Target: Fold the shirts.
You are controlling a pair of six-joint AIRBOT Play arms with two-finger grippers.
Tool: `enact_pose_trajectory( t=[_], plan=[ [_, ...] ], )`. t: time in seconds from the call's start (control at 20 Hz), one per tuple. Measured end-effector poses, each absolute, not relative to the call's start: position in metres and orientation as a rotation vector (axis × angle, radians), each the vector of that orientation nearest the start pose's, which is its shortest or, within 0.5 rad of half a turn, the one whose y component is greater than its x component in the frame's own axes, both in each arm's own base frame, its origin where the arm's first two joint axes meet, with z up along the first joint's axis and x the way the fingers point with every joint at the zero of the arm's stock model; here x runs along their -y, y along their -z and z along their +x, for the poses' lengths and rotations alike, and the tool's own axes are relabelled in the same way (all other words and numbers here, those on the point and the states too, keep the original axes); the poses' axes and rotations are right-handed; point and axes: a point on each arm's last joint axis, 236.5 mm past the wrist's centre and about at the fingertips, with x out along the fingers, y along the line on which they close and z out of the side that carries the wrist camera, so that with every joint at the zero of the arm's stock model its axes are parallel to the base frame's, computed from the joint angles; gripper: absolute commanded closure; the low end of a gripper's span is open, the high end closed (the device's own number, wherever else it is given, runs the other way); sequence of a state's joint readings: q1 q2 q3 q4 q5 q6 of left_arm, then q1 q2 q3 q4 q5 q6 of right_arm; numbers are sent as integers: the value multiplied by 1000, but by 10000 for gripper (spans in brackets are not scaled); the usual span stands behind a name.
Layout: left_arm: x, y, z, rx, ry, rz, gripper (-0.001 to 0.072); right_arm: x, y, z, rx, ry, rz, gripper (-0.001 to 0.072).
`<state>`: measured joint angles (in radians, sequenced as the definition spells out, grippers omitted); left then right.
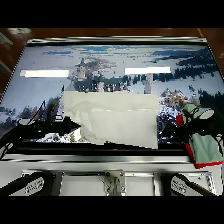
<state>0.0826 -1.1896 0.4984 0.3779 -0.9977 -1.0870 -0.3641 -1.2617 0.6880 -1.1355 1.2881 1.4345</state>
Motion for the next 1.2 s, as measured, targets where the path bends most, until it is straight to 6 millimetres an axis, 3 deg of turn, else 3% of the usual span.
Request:
enact_pose_trajectory(
  t=[0.25,0.5,0.55,0.7,0.8,0.9,1.0,1.1,1.2],
  plan=[
    [166,24,301,-1208,541,-929,675,-39,116,213,-1692,-65,795,117],
    [167,17,304,-1194,557,-919,675,-61,122,214,-1646,-84,926,118],
    [167,17,304,-1192,557,-919,675,-63,122,215,-1636,-86,939,161],
    [166,16,306,-1184,554,-914,675,-61,128,225,-1578,-73,941,632],
    [163,13,311,-1167,550,-909,676,-70,120,235,-1538,-123,984,653],
    [155,0,322,-1117,545,-895,676,-79,103,247,-1482,-219,995,653],
    [142,-32,338,-1027,561,-851,677,-86,72,270,-1382,-338,970,653],
    [127,-85,354,-901,591,-773,676,-83,24,302,-1233,-436,889,653],
    [107,-161,365,-721,606,-662,676,-74,-46,337,-1036,-505,752,653]
  ],
)
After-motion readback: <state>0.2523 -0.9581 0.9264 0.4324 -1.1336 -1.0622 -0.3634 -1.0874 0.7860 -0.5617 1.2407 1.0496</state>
